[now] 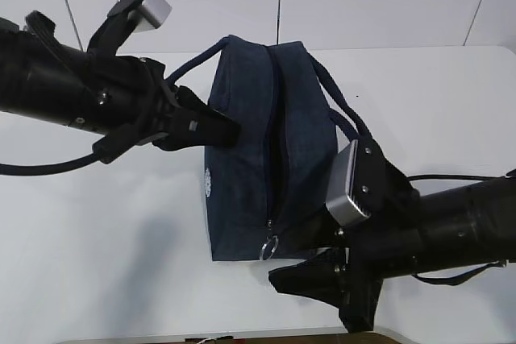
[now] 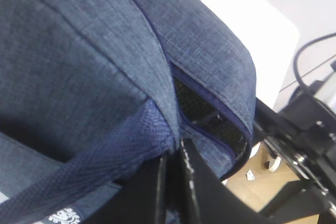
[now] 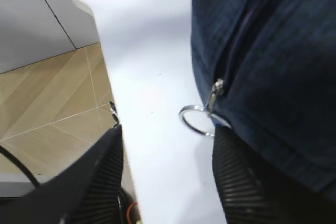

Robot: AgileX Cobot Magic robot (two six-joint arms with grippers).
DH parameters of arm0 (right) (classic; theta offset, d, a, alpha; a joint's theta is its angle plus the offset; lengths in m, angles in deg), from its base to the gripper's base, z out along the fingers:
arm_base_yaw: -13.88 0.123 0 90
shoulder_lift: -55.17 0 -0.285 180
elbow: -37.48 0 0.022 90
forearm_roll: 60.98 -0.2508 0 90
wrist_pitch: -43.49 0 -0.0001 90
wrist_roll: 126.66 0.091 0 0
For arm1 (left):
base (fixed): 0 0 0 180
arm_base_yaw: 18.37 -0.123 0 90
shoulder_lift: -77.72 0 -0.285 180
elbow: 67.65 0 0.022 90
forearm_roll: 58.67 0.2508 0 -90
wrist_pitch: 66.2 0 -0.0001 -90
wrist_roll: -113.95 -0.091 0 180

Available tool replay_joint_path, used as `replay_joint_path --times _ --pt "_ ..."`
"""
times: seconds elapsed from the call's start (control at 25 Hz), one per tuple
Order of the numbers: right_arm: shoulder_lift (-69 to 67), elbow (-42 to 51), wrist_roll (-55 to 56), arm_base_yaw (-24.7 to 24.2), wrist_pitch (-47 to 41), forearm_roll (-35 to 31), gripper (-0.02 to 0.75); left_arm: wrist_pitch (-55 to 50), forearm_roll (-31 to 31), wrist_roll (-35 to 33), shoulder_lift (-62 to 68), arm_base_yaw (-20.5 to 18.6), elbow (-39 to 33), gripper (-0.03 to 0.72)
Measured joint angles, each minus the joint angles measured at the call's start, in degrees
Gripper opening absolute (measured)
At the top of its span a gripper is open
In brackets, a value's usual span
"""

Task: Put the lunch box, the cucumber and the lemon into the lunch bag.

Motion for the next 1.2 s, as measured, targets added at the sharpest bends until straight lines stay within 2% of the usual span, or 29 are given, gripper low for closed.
replay_joint_path --times 0.68,1.2 --pt "-7.9 -6.8 -1.1 0.0 0.8 -0.1 0.438 -0.4 -1.2 0.0 0.0 0.0 0.0 -0.010" --pt "-8.0 -8.0 -1.1 0.0 1.7 0.0 0.438 -1.2 -1.2 0.0 0.0 0.0 0.0 -0.010"
